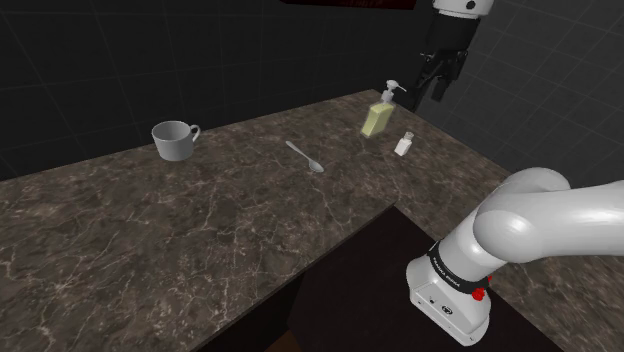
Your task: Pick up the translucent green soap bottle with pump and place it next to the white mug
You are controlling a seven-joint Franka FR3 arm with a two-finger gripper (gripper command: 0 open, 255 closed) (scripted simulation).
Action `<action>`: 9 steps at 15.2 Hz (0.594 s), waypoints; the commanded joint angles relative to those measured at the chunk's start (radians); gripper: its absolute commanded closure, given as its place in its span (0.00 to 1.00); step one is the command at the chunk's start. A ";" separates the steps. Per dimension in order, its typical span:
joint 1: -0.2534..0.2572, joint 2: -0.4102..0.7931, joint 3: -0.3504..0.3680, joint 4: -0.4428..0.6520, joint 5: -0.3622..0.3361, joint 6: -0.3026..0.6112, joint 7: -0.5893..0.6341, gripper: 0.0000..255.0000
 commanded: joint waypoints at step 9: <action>-0.061 0.176 -0.110 0.014 -0.103 0.210 -0.096 0.00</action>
